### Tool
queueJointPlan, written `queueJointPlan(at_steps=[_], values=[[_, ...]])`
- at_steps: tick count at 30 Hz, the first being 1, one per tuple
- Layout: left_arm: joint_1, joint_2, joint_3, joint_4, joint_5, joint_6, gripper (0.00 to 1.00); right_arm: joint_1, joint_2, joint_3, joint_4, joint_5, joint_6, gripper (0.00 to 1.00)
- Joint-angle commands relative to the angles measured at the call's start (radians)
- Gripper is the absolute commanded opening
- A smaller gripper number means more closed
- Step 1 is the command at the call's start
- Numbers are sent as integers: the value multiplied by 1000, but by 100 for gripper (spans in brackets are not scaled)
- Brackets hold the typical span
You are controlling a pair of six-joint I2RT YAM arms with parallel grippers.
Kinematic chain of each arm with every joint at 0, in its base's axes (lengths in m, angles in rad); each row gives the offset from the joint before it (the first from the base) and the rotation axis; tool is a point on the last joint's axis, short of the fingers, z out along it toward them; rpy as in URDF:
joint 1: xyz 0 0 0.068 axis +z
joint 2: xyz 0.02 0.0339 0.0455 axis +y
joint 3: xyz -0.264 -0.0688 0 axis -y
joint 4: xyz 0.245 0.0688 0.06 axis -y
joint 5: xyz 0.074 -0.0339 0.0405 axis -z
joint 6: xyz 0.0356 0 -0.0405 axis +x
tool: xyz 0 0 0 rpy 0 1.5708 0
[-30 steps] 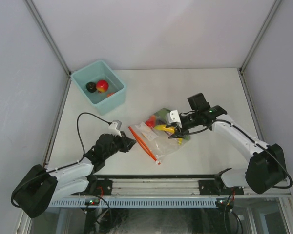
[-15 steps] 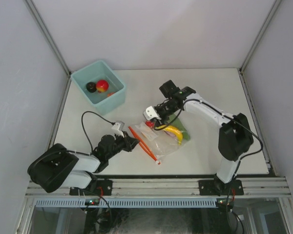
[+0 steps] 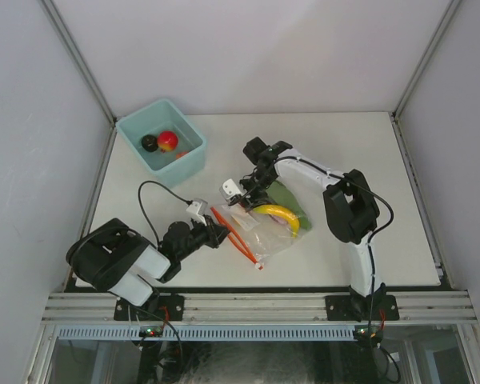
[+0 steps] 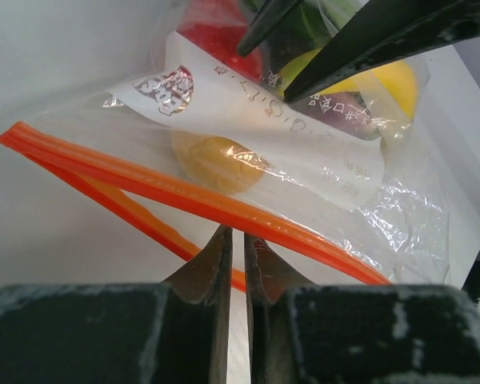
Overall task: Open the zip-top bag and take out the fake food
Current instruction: Pick up the fake fruit from the zipper food storage bag.
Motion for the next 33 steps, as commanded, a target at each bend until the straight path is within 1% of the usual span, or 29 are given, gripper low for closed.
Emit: queueJointPlan(at_steps=[1, 2, 5, 12, 15, 18, 22, 26, 33], values=[[-8, 13, 19, 107, 23, 99, 15, 6, 30, 47, -26, 52, -5, 35], [-9, 11, 16, 110, 25, 125, 15, 6, 38, 48, -27, 56, -7, 34], [-16, 0, 8, 112, 25, 213, 23, 7, 54, 43, -26, 54, -10, 32], [-51, 3, 6, 114, 30, 423, 43, 7, 65, 16, -29, 19, -16, 26], [-78, 20, 5, 137, 28, 512, 49, 7, 61, -5, -21, -5, -10, 23], [-112, 56, -1, 186, -8, 575, 55, 8, 47, -31, -16, -35, -6, 21], [-150, 106, 18, 202, -71, 613, 60, 9, 18, -83, 4, -84, 3, 20], [-155, 138, 39, 214, -107, 615, 61, 18, 5, -120, 17, -119, 15, 19], [-155, 163, 50, 219, -125, 650, 62, 18, -4, -108, 36, -171, 53, 19]])
